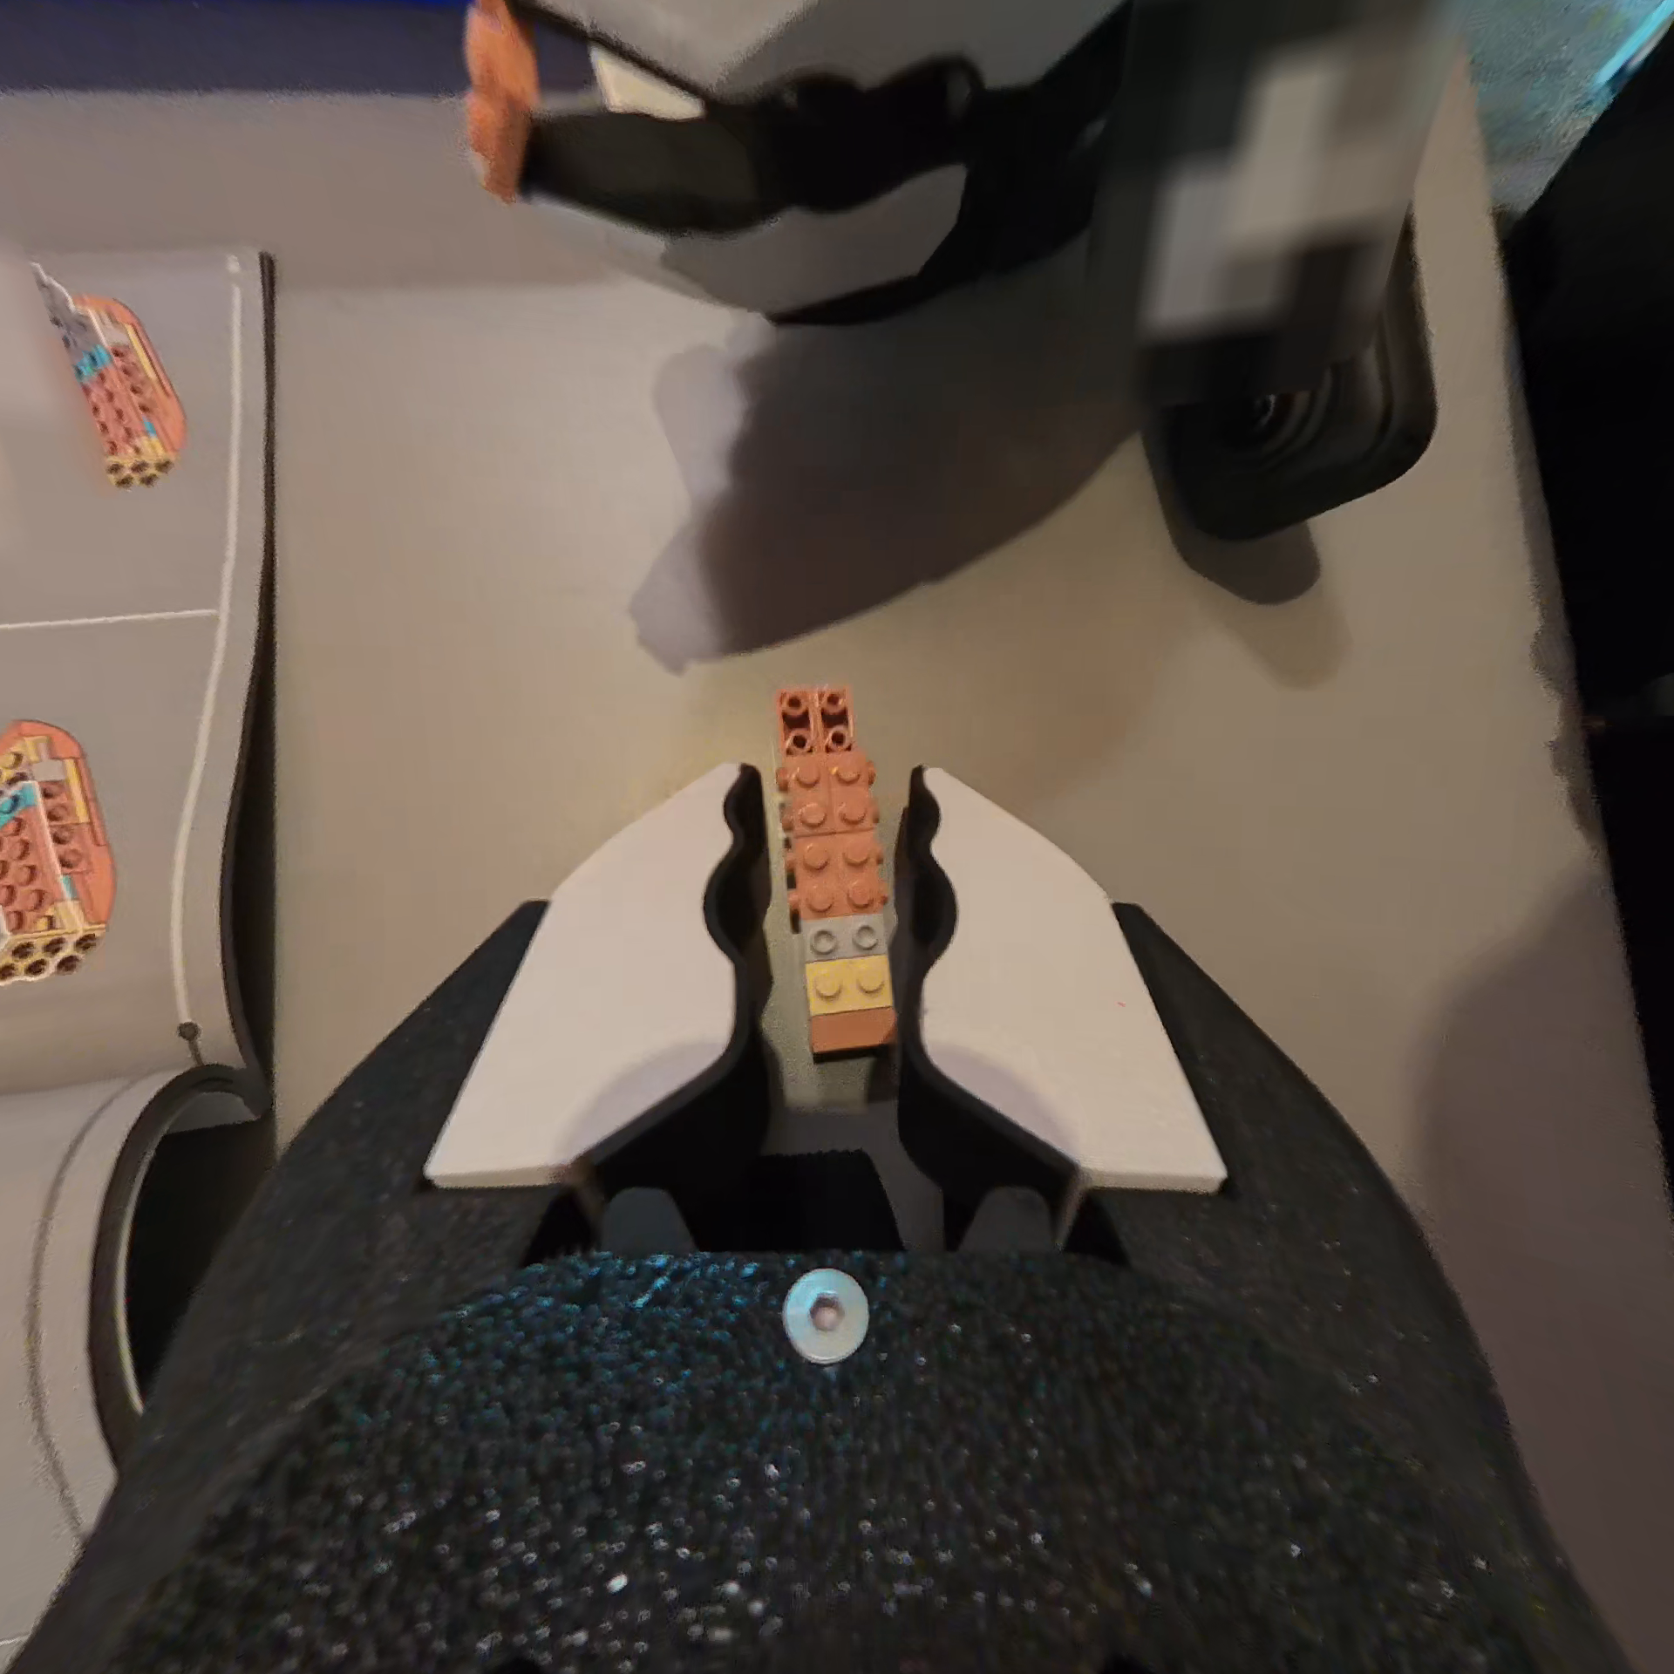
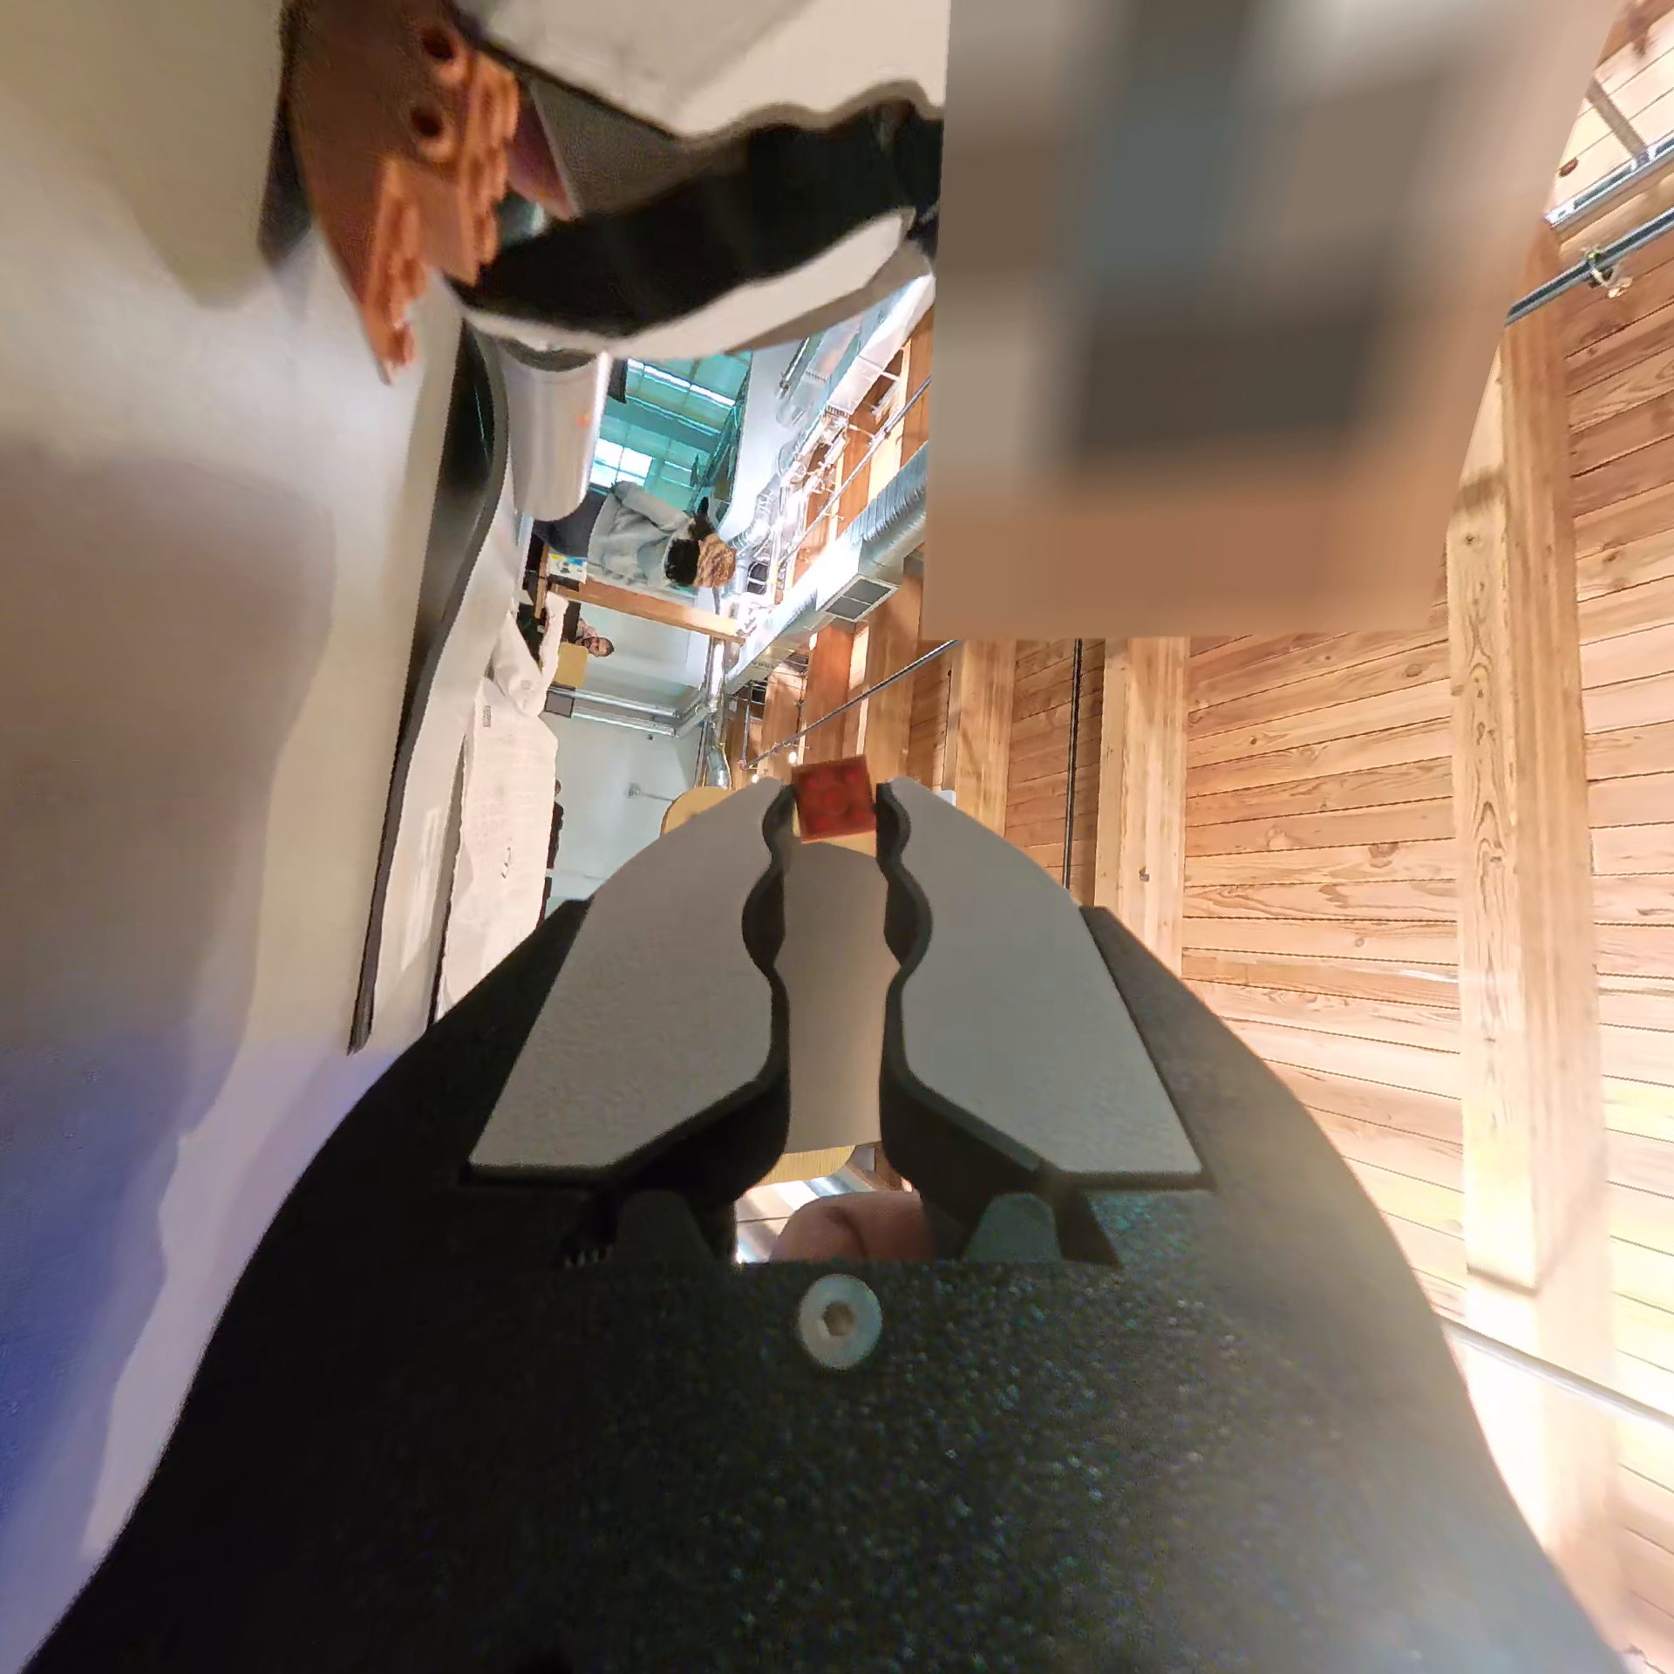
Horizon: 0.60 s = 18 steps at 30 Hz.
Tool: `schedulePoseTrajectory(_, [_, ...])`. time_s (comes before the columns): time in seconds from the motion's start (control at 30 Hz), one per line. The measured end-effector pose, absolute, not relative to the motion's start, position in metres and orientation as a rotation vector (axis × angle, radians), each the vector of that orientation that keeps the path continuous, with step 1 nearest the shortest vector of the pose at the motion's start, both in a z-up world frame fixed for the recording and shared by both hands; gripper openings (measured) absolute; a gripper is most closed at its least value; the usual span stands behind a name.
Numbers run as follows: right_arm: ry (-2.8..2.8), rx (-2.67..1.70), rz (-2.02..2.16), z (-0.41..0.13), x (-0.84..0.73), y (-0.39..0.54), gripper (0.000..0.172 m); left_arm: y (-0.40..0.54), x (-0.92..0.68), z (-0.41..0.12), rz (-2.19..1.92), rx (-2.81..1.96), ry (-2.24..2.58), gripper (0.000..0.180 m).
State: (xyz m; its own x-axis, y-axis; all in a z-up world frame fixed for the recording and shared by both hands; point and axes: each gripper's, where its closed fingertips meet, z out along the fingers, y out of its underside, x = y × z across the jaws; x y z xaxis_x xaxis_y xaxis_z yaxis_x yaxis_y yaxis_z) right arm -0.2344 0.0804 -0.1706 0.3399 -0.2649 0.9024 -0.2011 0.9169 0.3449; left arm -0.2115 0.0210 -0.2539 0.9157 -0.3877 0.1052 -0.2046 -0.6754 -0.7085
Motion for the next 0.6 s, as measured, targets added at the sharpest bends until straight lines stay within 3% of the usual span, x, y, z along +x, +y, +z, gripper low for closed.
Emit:
schedulePoseTrajectory(0.23, [-1.133, 0.489, 0.031, -0.161, -0.218, 0.059, 0.016, 0.038, -0.21, -0.195, -0.47, -2.02, 0.242, 0.034])
schedulePoseTrajectory(0.4, [-1.001, 0.526, 0.072, -0.145, -0.201, 0.044, 0.016, 0.044, -0.206, -0.159, -0.646, -1.765, 0.125, 0.026])
schedulePoseTrajectory(0.6, [-0.961, 0.54, 0.078, -0.14, -0.197, 0.042, 0.016, 0.042, -0.189, -0.155, -0.714, -1.731, 0.187, 0.022])
